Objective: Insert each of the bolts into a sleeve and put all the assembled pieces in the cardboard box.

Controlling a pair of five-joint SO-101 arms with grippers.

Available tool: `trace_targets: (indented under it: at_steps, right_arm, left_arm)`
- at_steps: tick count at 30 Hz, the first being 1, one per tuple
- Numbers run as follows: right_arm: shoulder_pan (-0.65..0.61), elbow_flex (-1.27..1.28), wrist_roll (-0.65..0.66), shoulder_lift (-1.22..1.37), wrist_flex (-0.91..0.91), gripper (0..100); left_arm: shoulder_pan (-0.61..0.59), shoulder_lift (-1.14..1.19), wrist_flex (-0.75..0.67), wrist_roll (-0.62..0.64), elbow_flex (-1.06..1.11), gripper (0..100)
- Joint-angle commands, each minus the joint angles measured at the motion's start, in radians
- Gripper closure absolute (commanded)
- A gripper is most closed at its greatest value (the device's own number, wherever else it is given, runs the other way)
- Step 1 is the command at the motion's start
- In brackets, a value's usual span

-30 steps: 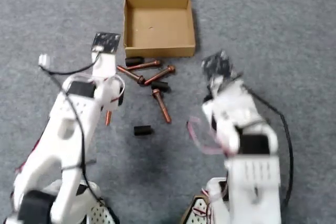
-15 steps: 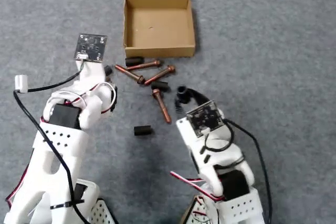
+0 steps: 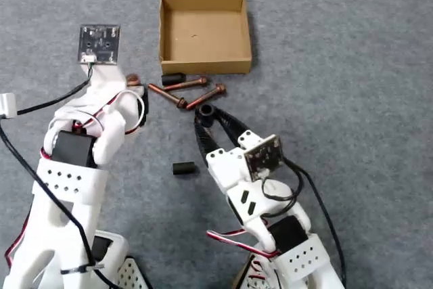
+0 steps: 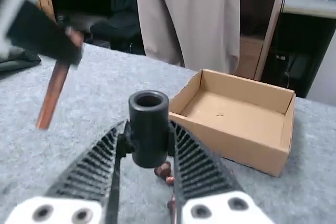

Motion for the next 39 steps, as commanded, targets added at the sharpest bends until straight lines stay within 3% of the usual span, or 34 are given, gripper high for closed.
trace_targets:
  at_steps: [1,6,16,25,30,39]
  right_arm:
    - [-0.015,-0.001,-0.009,0.033,-0.061,99.7]
    - [-0.007,-0.001,-0.072,0.073,-0.114,99.7]
    - [-0.002,-0.001,-0.043,0.091,-0.110,99.7]
    - [-0.005,-0.001,-0.046,0.091,-0.077,99.7]
    - [-0.005,-0.001,-0.046,0.087,-0.071,99.7]
    - [-0.008,-0.001,-0.046,0.091,-0.069,99.7]
  left_arm:
    - [0.080,-0.031,-0.058,0.035,-0.115,98]
    - [0.112,-0.030,-0.224,0.035,-0.124,98]
    - [0.222,-0.145,-0.184,0.035,-0.080,98]
    - [0.304,-0.251,-0.361,0.032,0.063,98]
    - [0.322,-0.220,-0.419,-0.055,0.123,98]
    - [0.376,-0.209,-0.445,-0.058,0.160,98]
